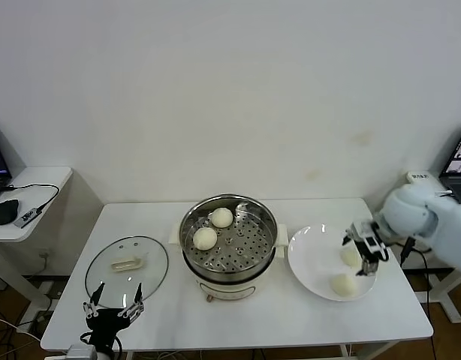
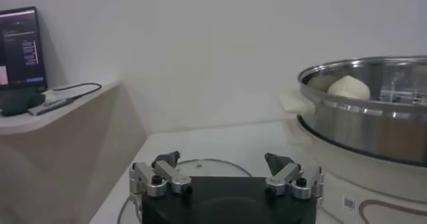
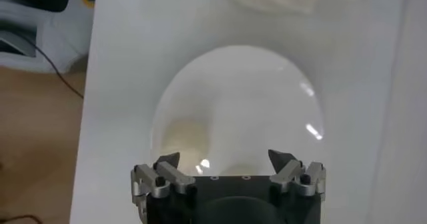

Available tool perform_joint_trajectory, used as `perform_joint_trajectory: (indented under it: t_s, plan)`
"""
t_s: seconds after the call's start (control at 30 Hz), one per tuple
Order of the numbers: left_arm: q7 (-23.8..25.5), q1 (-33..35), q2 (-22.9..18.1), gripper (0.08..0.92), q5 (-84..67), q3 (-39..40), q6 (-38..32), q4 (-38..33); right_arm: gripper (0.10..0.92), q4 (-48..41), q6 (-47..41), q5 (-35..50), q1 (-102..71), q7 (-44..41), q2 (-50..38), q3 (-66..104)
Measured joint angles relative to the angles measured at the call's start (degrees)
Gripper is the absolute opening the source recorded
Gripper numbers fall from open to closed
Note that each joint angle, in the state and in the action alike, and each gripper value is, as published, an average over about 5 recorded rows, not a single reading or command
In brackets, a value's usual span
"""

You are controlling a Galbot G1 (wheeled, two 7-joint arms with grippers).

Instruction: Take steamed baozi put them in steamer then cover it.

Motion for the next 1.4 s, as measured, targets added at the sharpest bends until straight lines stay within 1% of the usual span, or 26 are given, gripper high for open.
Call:
perform_joint_trajectory:
  t_s: [0.37,0.7,0.83,1.03,1.3,1.4]
  plan:
    - [0.03,-0.13,-0.26,0.823,0.31,-0.11,0.02,0.91,0.823,-4.10,1.45,-4.17,-12.54,1.09,1.22,8.37]
    - [0.05,-0.56,-0.25,0.823,0.31,-0.33,0.12,1.43,0.821,-8.87,1.60,-5.40,-16.28,1.49,4.80,10.58]
    - [0.05,-0.81,-0.26,0.823,0.31,-0.27,0.12,1.74,0.808,-10.39,1.43,-5.48,-17.08,1.73,6.22,11.10]
    - [0.05,-0.88,-0.26,0.823,0.31,-0.23,0.13,1.76,0.756,-11.67,0.74,-5.24,-18.04,1.85,7.56,11.56]
    - [0.04,-0.83,-0.41,0.823,0.30,-0.23,0.15,1.36,0.624,-12.25,-0.09,-4.86,-18.40,1.47,8.20,11.98]
    - [0.03,-0.78,-0.47,0.823,0.31,-0.21,0.15,1.13,0.594,-12.33,-0.19,-4.57,-18.26,1.33,8.20,12.11]
